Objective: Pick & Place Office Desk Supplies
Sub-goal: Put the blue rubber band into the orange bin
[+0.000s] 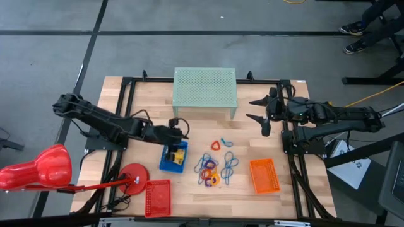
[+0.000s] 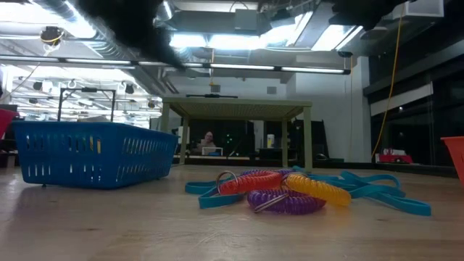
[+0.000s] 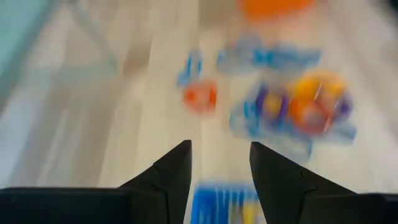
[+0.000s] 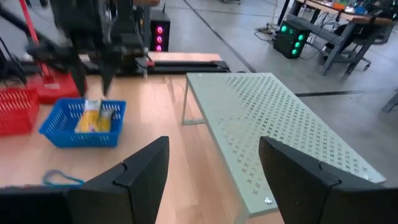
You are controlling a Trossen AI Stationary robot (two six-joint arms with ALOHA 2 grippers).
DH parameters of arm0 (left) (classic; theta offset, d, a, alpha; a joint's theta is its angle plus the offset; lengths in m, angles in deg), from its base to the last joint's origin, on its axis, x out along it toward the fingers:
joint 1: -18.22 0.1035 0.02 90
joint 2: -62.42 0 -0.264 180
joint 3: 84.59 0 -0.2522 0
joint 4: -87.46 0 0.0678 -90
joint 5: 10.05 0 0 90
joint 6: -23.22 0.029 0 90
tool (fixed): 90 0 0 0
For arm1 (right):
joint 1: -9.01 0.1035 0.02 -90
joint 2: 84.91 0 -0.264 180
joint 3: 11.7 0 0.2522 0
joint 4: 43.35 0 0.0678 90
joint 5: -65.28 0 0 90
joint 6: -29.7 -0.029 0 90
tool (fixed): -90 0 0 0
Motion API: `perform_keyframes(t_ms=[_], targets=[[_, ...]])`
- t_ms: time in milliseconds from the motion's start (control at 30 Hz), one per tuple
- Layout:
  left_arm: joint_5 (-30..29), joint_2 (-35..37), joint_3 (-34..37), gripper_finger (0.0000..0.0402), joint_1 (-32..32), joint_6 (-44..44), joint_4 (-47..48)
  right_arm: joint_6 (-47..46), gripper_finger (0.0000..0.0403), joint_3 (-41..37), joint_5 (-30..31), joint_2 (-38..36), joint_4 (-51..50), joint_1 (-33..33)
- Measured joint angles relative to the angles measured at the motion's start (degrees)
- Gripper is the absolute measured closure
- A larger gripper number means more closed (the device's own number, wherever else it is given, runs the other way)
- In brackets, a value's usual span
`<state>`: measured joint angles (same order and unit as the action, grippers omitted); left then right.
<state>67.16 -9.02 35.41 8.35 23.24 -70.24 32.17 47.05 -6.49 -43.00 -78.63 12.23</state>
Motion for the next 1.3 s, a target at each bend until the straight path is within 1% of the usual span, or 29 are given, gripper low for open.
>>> perform_keyframes(t_ms=[67, 100, 167, 267, 400, 467, 567, 800, 933, 1133, 1200, 1300], targets=[[2.54, -0.88, -0.07, 0.0242, 1.79, 2.88, -5.61, 0.98, 0.0153, 0.00, 0.20, 1.26, 1.19, -0.02], [3.06, -1.38, -0.04, 0.0242, 2.69, 3.58, -6.98, 0.75, 0.0153, 0.00, 0.21, 1.87, 1.86, -0.01], [3.56, -4.06, -0.13, 0.0242, 4.49, 4.05, -11.15, -0.94, 0.0153, 0.00, 0.05, 3.09, 3.24, -0.02], [6.41, -9.52, 0.07, 0.0242, 6.25, 3.90, -15.30, -4.80, 0.0153, 0.00, -2.70, 4.92, 3.55, -0.02], [10.01, -17.53, 0.02, 0.0242, 7.00, 3.91, -24.89, -6.44, 0.0158, 0.04, -7.45, 7.84, 1.55, 0.19], [11.08, -20.71, 0.02, 0.0242, 7.42, 4.36, -29.52, -6.50, 0.0162, 0.02, -8.25, 9.70, -0.70, 0.28], [10.98, -23.53, 0.02, 0.0242, 8.20, 5.65, -34.13, -6.55, 0.0169, 0.02, -8.81, 12.54, -2.76, 0.29], [11.21, -24.57, -0.28, 0.0242, 9.45, 7.53, -34.10, -6.53, 0.0176, 0.02, -9.27, 16.64, -2.08, 0.31], [11.22, -24.03, -0.28, 0.0242, 8.92, 7.73, -34.19, -8.92, 0.0176, 0.02, -9.27, 18.96, -2.13, 0.37], [8.00, -22.69, -0.26, 0.0242, 7.17, 10.08, -33.69, -11.95, 0.0176, 0.02, -9.60, 23.68, -2.93, 1.54], [7.94, -22.54, 0.22, 0.0242, 7.08, 9.59, -33.69, -12.56, 0.0176, 0.02, -7.61, 25.38, -3.20, 2.31], [7.89, -22.45, 2.94, 0.0242, 7.78, 8.10, -36.66, -12.31, 0.0176, 0.02, -4.14, 27.88, -4.58, 3.55]])
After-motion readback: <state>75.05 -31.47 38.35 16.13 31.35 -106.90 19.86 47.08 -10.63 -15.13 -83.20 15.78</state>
